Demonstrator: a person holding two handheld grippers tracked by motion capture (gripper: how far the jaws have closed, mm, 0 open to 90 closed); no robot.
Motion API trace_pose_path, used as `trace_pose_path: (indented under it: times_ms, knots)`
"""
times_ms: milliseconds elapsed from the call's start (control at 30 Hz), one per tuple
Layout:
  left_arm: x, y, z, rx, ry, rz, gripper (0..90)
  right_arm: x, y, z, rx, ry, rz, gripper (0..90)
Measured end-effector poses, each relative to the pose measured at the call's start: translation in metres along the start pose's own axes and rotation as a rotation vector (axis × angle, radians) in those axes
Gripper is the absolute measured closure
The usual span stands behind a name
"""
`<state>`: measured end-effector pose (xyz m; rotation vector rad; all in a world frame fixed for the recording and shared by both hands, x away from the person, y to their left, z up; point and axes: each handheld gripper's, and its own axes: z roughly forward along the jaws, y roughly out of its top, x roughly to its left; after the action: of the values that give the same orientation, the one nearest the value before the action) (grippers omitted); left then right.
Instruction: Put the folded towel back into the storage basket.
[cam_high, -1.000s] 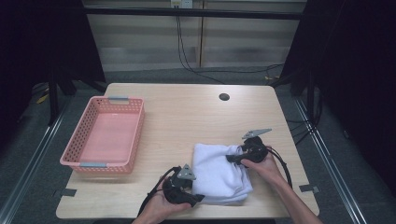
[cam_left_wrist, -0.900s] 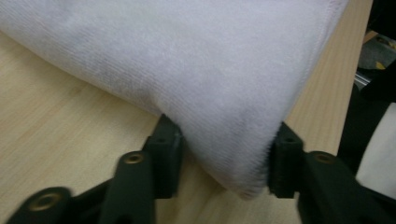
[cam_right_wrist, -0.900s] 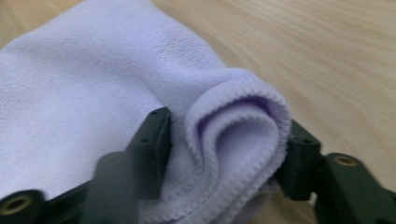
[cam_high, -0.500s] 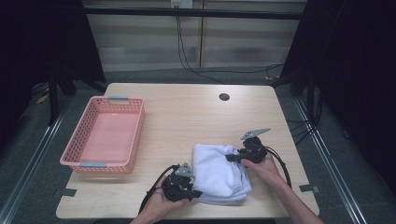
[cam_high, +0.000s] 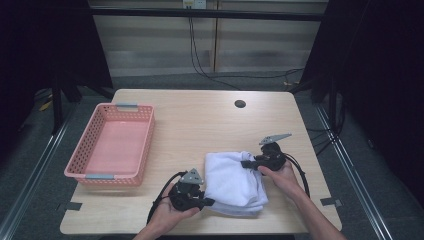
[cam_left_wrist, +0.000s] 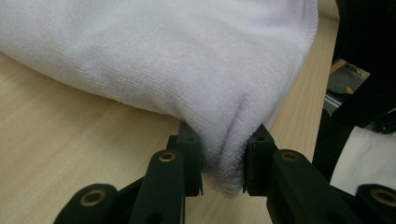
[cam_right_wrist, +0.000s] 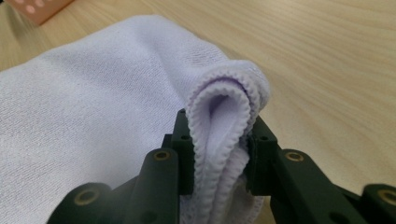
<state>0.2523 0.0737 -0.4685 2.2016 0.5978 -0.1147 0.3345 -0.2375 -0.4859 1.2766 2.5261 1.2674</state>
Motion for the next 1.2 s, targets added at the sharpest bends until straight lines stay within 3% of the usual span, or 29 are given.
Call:
trace_pose_path:
  times_ms: [367, 700, 1200]
  knots:
    - [0.002, 0.017, -0.01, -0.052, -0.018, 0.009, 73.6, -0.003, 0.011, -0.019, -0.063, 0.014, 0.006, 71.1]
    - [0.001, 0.031, -0.021, -0.102, -0.022, 0.023, 73.7, -0.005, 0.022, -0.026, -0.095, 0.03, 0.011, 71.2]
    - [0.012, 0.033, -0.061, -0.194, -0.008, 0.001, 73.7, 0.014, 0.066, -0.027, -0.13, 0.05, -0.048, 71.4]
